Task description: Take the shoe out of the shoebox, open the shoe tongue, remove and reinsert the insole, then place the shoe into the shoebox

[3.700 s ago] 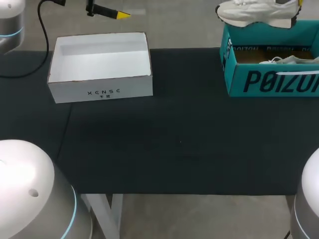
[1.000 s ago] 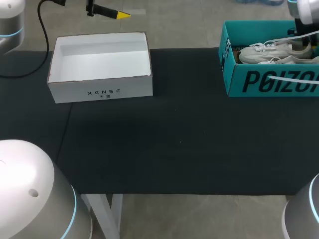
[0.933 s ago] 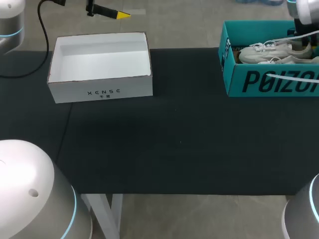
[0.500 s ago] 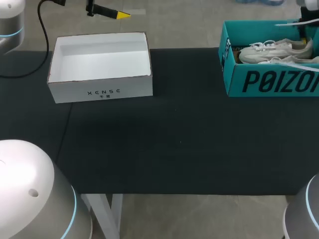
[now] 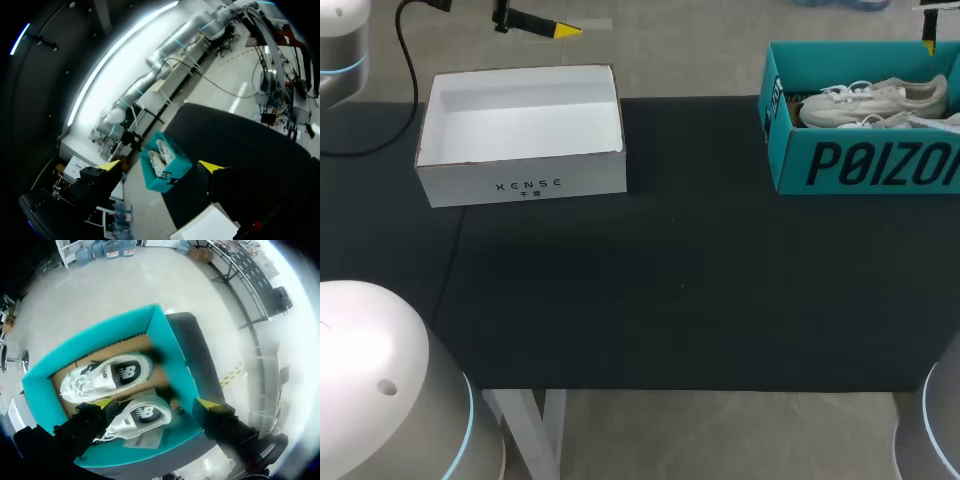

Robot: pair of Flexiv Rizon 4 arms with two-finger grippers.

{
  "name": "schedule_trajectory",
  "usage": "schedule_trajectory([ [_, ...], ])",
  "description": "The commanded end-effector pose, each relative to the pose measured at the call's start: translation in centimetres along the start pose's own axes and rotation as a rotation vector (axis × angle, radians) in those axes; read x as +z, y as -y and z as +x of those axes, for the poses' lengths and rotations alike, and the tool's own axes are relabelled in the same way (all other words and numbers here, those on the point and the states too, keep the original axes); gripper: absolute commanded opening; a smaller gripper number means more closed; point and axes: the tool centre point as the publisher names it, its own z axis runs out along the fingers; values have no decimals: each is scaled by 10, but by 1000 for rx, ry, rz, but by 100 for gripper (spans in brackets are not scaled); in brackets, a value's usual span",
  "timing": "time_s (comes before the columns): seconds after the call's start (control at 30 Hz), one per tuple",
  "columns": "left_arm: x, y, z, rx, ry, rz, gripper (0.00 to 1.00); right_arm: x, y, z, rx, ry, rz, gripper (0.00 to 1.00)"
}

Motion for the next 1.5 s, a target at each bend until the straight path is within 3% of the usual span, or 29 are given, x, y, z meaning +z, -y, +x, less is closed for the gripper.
schedule_trajectory([
  [0.03,0,-1,-1,0,-4,-1,100,-34,15,-13,-40,-83,-19,100],
  [0.13,0,-1,-1,0,-4,-1,100,-45,27,-18,-117,-82,-31,100],
  [0.17,0,-1,-1,0,-4,-1,100,-48,31,-20,-138,-60,-73,100],
  [0.53,0,-1,-1,0,-4,-1,100,-48,31,-20,-138,-60,-73,100],
  [0.6,-7,-12,-10,-231,67,-90,100,-48,31,-20,-138,-60,-73,100],
  [0.67,-5,-10,-11,-398,90,-258,100,-48,31,-20,-138,-60,-73,100],
  [0.77,-13,-12,-7,-593,238,-385,100,-48,31,-20,-138,-60,-73,100],
  [0.9,-14,-14,3,-707,268,-456,100,-48,31,-20,-138,-60,-73,100],
  [1.03,-7,-20,20,-811,224,-481,100,-48,31,-21,-144,-67,-70,100],
  [1.23,-7,-32,47,-897,182,-591,100,-52,44,-26,-183,-86,-91,100],
  [1.5,-20,-57,49,-919,134,-674,100,-50,73,-38,-228,-92,-85,100],
])
